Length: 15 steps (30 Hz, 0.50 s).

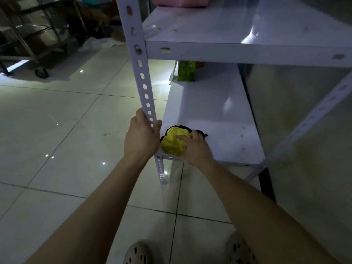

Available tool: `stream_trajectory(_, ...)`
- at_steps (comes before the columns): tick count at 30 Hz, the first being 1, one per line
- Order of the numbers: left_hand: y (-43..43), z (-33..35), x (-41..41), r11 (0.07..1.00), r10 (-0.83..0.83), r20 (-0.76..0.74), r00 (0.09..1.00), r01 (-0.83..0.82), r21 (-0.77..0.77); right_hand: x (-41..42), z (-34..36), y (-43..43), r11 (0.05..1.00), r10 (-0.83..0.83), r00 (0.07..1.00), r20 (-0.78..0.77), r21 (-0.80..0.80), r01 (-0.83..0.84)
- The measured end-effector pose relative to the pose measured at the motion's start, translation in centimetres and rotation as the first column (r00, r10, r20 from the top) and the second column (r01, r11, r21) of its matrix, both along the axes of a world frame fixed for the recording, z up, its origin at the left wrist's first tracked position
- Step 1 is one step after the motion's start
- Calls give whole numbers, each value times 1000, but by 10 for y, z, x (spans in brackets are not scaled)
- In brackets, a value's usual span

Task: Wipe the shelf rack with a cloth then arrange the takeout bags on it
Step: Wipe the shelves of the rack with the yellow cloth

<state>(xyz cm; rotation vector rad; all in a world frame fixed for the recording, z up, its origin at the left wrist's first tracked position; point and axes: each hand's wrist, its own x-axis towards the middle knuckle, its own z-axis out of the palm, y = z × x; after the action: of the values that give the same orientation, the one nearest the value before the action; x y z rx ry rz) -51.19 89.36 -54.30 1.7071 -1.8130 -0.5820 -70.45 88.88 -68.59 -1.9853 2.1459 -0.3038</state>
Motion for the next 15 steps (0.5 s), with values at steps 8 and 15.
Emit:
stream_trajectory(8, 30, -55, -54, 840, -527, 469, 709, 349, 417, -117, 6, 61, 956, -283, 959, -19, 70, 284)
stream_trajectory(15, 21, -103, -88, 662, -721, 590, 362, 612, 433, -163, -7, 53, 916, -401, 914, -58, -46, 398)
